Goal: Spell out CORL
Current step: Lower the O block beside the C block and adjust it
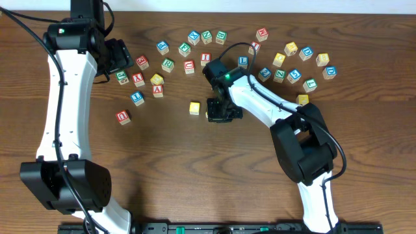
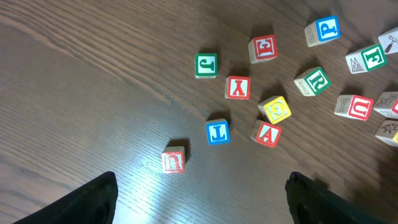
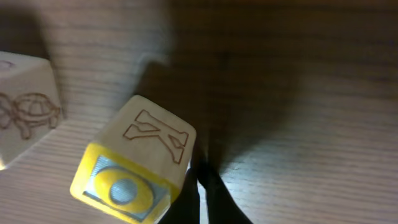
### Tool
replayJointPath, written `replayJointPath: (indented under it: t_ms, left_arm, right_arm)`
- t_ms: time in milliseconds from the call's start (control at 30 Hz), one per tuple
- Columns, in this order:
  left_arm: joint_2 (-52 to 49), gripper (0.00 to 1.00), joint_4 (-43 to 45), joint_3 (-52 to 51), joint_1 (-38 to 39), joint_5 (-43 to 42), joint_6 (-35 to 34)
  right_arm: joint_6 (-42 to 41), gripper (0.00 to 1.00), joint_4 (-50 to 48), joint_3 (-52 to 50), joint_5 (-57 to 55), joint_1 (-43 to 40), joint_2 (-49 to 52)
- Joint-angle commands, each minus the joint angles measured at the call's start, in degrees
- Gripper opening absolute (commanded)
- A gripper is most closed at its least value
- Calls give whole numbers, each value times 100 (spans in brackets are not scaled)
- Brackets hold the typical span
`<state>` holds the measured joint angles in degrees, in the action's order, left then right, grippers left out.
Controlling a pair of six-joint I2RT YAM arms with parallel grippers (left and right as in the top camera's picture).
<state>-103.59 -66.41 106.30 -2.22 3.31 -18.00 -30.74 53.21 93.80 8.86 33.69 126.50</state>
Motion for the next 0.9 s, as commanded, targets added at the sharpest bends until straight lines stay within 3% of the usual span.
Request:
replayJointPath:
  t_ms: [0,867]
  left_arm:
    - [61,85,-24,-44,48,24,-26]
    - [61,85,-15,-44,297,26,-26]
  right_arm:
    - [-199,1,-144,-103,114,59,-4]
    - [-179,2,-723,-103,-98,59,-4]
